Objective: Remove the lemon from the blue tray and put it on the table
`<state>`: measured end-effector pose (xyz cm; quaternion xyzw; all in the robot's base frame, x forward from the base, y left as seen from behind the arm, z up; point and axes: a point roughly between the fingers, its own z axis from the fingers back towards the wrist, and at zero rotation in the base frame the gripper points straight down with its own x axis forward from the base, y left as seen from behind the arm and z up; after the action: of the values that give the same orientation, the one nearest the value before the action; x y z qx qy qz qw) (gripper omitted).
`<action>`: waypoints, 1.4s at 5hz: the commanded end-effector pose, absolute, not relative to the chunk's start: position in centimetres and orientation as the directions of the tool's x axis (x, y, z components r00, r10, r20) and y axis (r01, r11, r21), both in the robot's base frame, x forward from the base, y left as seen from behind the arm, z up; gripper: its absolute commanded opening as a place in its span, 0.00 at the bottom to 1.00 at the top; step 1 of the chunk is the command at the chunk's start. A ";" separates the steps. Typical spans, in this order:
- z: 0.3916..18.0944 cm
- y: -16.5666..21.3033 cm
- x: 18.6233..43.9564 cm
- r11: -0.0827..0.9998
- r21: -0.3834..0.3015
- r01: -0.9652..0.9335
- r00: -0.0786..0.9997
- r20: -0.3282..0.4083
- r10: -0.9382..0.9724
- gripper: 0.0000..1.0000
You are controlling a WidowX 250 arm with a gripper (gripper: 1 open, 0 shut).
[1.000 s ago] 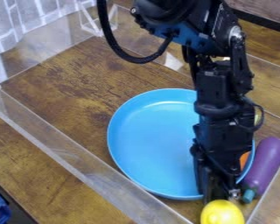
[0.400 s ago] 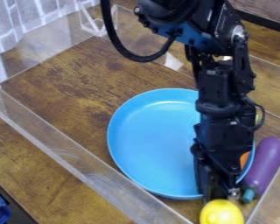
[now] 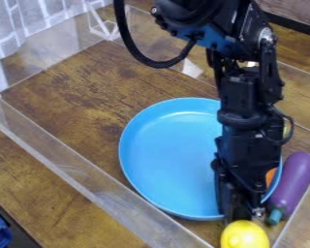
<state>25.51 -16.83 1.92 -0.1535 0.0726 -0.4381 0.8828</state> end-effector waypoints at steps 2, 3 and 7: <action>0.6 -16.6 24.7 0.551 -0.358 0.754 0.575 -0.046 -0.817 0.00; 0.5 -16.5 24.8 0.549 -0.359 0.755 0.571 -0.051 -0.819 0.00; 0.4 -16.3 24.8 0.542 -0.365 0.757 0.559 -0.069 -0.826 0.00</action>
<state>25.64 -16.51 1.88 -0.1490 0.0905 -0.4446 0.8786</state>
